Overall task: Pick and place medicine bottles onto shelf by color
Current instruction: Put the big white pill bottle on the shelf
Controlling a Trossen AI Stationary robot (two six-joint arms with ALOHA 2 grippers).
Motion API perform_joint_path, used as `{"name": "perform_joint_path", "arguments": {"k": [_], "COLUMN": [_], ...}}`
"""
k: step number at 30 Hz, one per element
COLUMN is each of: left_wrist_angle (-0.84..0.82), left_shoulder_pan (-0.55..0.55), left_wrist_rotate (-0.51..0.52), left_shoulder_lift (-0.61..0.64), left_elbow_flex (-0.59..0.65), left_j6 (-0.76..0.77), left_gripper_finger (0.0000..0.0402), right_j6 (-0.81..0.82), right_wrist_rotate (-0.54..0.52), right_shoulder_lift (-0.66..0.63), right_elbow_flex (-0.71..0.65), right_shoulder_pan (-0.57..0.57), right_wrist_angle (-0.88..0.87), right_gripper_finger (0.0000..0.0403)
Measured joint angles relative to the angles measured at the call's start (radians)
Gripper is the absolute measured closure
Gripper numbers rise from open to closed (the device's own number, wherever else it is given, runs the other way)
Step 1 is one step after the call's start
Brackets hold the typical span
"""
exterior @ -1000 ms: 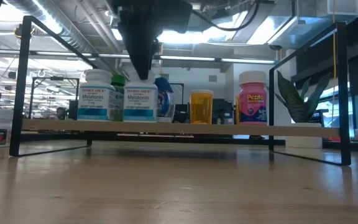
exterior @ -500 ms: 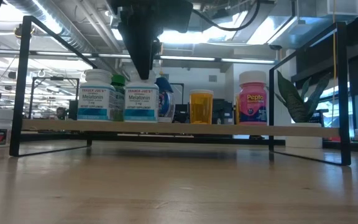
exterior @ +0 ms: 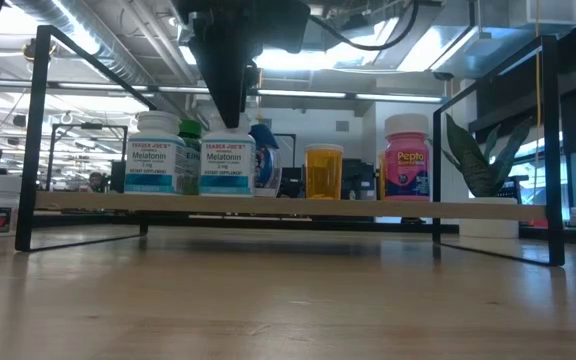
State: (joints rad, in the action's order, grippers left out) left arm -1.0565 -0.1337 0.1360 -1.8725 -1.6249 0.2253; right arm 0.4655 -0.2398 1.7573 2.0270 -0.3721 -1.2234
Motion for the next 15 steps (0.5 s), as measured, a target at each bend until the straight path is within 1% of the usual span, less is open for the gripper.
{"name": "perform_joint_path", "arguments": {"k": [7,10,15], "left_wrist_angle": [-0.008,-0.008,-0.008], "left_shoulder_pan": [0.0,0.0,0.0], "left_wrist_rotate": [-0.002,-0.023,-0.017], "left_shoulder_lift": [0.0,0.005,0.041], "left_elbow_flex": [0.003,0.003,0.002], "left_j6": [-0.02,-0.026,-0.052], "left_gripper_finger": [0.0181,0.0179,0.0178], "right_j6": [0.0,0.0,0.0], "right_wrist_rotate": [0.0,0.0,0.0], "right_shoulder_lift": [0.0,0.0,0.0], "right_elbow_flex": [0.0,0.0,0.0], "right_shoulder_pan": [0.0,0.0,0.0], "right_wrist_angle": [0.0,0.0,-0.001], "right_gripper_finger": [0.0095,0.0095,0.0095]}}
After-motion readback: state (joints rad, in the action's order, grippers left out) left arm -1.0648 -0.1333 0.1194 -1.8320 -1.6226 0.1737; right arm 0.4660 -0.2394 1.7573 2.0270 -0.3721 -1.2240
